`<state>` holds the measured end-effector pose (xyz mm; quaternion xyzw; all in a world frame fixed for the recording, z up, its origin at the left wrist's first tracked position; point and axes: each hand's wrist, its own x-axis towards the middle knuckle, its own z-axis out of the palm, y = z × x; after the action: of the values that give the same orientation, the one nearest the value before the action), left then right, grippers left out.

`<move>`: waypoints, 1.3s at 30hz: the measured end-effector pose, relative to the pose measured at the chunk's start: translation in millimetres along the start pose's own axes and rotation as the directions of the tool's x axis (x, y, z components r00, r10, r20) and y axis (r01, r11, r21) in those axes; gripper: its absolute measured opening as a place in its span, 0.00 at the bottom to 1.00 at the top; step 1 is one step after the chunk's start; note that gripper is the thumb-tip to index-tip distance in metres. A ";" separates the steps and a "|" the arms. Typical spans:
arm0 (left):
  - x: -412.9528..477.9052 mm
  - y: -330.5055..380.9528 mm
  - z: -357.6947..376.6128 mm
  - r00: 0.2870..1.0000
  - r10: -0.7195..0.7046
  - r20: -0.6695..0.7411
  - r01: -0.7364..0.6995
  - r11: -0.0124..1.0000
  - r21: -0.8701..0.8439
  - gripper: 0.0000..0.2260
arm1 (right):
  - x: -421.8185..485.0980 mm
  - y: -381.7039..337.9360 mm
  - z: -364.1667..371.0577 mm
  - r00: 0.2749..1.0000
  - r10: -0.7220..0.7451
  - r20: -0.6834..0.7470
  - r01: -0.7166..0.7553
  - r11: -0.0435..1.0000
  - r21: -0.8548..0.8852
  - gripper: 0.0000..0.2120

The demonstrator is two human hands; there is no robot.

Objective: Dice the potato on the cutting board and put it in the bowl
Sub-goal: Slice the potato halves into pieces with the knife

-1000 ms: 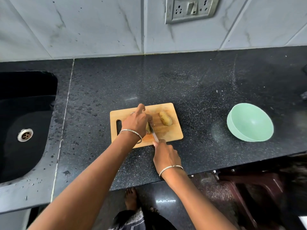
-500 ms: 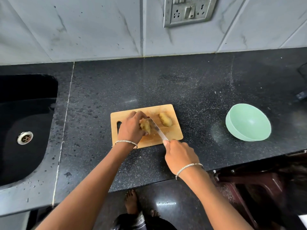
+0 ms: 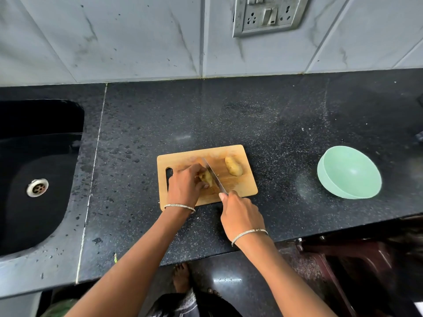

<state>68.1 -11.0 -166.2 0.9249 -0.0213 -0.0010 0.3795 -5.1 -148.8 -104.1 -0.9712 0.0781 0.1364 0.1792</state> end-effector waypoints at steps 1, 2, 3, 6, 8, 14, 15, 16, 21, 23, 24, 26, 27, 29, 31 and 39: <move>0.0 0.0 0.1 1.000 0.011 -0.001 -0.011 1.000 0.003 0.14 | -0.1 -0.3 0.2 1.000 -0.003 -0.004 0.003 1.000 -0.005 0.19; -0.1 -0.2 0.0 1.000 0.014 -0.002 -0.014 1.000 0.004 0.14 | -0.4 -0.6 0.6 1.000 -0.006 -0.005 0.006 1.000 -0.011 0.19; 0.2 -0.4 -0.5 1.000 0.015 -0.002 -0.015 1.000 -0.001 0.14 | -0.5 -1.1 0.8 1.000 -0.007 -0.004 0.007 1.000 -0.017 0.19; 0.3 -0.7 -1.4 1.000 0.010 -0.002 -0.010 1.000 -0.008 0.15 | -0.5 -1.9 1.2 1.000 -0.002 -0.005 0.002 0.999 -0.036 0.19; 0.1 -0.5 -1.4 1.000 0.011 -0.002 -0.011 1.000 -0.001 0.15 | 0.4 -3.2 2.8 1.000 -0.002 -0.008 0.001 0.999 -0.051 0.19; -0.3 -3.3 -0.7 1.000 0.012 -0.029 -0.012 1.000 0.019 0.15 | 23.0 -16.9 14.3 1.000 0.019 0.015 -0.019 1.000 0.021 0.18; -0.2 -2.8 -0.4 0.999 0.017 -0.032 -0.016 1.000 0.025 0.15 | 27.2 -18.6 16.0 1.000 0.024 0.016 -0.024 1.000 0.019 0.17; 0.1 -2.1 -0.8 0.999 0.019 -0.033 -0.018 0.999 0.036 0.15 | 30.6 -19.9 18.1 1.000 0.025 0.015 -0.025 1.000 0.010 0.16; 2.5 4.1 -5.5 1.000 0.021 -0.014 -0.020 0.996 0.085 0.10 | 30.3 -17.3 25.1 0.998 0.047 0.028 -0.047 0.999 -0.010 0.17; 3.5 6.1 -7.1 1.000 0.014 -0.003 -0.013 0.997 0.079 0.10 | 22.9 -11.9 28.8 0.998 0.056 0.028 -0.056 0.998 0.003 0.18; 3.8 6.4 -7.4 1.000 0.012 -0.004 -0.012 0.997 0.078 0.10 | 18.4 -9.3 30.7 0.998 0.054 0.024 -0.055 0.998 0.009 0.18; 2.7 8.2 -8.3 1.000 0.016 -0.011 -0.015 0.996 0.083 0.11 | 10.5 -5.1 34.7 0.998 0.052 0.021 -0.053 0.999 0.010 0.18; 2.2 9.2 -9.0 1.000 0.018 -0.016 -0.016 0.996 0.086 0.11 | 8.7 -4.3 36.1 0.998 0.054 0.021 -0.054 0.999 0.009 0.18; 1.8 9.5 -10.0 1.000 0.016 -0.019 -0.015 0.996 0.084 0.12 | 7.5 -5.1 36.5 0.998 0.062 0.023 -0.062 0.998 0.004 0.18; 2.0 10.2 -10.4 1.000 0.016 -0.014 -0.015 0.997 0.082 0.13 | 5.9 -5.2 36.2 0.997 0.068 0.022 -0.068 0.998 -0.005 0.18; 0.9 9.4 -13.0 1.000 -0.022 0.010 0.022 1.000 0.011 0.14 | -18.2 8.1 17.6 0.999 0.026 -0.019 -0.027 0.996 -0.080 0.20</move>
<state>68.9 -8.6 -150.3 0.9271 -0.0130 -0.0096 0.3744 -28.2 -147.9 -117.2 -0.9777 0.0871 0.1329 0.1374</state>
